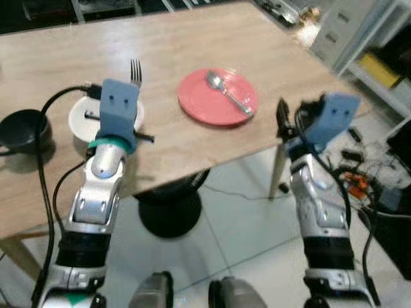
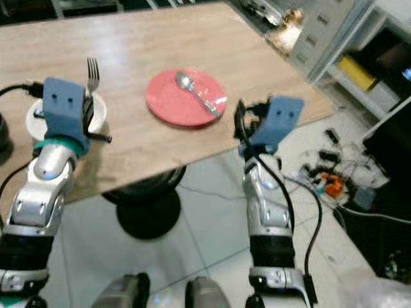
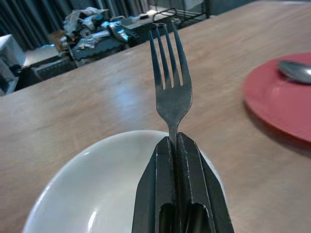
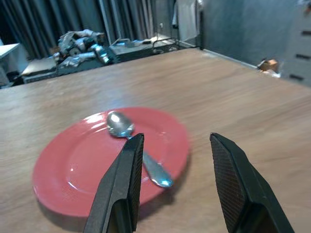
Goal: Setting the table
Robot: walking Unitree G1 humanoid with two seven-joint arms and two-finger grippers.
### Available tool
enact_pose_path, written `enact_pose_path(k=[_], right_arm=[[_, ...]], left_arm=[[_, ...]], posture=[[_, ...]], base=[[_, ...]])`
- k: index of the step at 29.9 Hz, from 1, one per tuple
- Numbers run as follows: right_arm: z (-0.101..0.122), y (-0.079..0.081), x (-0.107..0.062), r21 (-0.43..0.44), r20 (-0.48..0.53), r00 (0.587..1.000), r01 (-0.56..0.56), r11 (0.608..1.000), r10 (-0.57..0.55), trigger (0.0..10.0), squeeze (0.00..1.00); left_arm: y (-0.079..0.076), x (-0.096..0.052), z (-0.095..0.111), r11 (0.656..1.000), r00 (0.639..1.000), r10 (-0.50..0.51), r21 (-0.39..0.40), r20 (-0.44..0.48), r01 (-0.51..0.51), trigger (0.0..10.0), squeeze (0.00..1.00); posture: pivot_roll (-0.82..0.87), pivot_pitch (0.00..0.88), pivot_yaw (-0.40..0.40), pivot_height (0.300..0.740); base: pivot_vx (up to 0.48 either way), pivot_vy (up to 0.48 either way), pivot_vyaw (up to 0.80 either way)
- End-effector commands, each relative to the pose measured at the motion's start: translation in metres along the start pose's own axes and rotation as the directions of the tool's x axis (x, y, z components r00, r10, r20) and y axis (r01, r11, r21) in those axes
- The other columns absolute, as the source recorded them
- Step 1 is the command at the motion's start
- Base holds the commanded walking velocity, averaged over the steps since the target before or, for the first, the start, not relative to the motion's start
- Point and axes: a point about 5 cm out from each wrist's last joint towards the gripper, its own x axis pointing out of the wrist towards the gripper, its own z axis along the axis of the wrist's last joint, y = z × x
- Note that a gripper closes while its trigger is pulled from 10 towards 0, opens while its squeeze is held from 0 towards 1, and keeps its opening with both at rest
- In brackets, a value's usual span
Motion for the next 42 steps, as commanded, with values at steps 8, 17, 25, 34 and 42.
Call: enact_pose_path(k=[8,17,25,34,42], right_arm=[[-0.0035,-0.0082,-0.0021,-0.009,-0.013,0.999,0.029,1.000,-0.029,10.0,0.00],[-0.0047,-0.0080,-0.0022,-0.020,-0.017,0.999,0.026,0.999,-0.027,10.0,0.00],[-0.0049,-0.0075,-0.0019,-0.021,-0.019,1.000,0.021,1.000,-0.021,10.0,0.00],[-0.0051,-0.0070,-0.0023,-0.020,-0.021,1.000,0.017,1.000,-0.017,10.0,0.00],[-0.0053,-0.0070,-0.0026,-0.021,-0.023,1.000,0.015,1.000,-0.016,10.0,0.00]], left_arm=[[-0.0049,-0.0019,-0.0046,1.000,0.999,-0.025,-0.004,-0.020,0.025,10.0,0.00],[-0.0043,-0.0015,-0.0038,1.000,0.999,-0.028,0.001,-0.018,0.028,10.0,0.00],[0.0023,0.0001,-0.0040,1.000,1.000,0.014,-0.009,-0.017,-0.015,10.0,0.00],[0.0037,0.0001,-0.0041,1.000,1.000,0.022,-0.013,-0.019,-0.022,10.0,0.00],[0.0041,0.0004,-0.0044,0.999,0.999,0.037,-0.034,-0.029,-0.038,10.0,0.00]], posture=[[-0.08,0.063,0.027,0.740],[-0.08,0.058,0.027,0.740],[-0.08,0.057,0.026,0.740],[-0.08,0.061,0.025,0.740],[-0.08,0.064,0.024,0.740]], base=[[0.000,0.000,0.00],[0.000,0.000,0.00],[0.132,-0.133,0.00],[0.314,-0.329,0.00],[0.120,-0.039,0.00]])
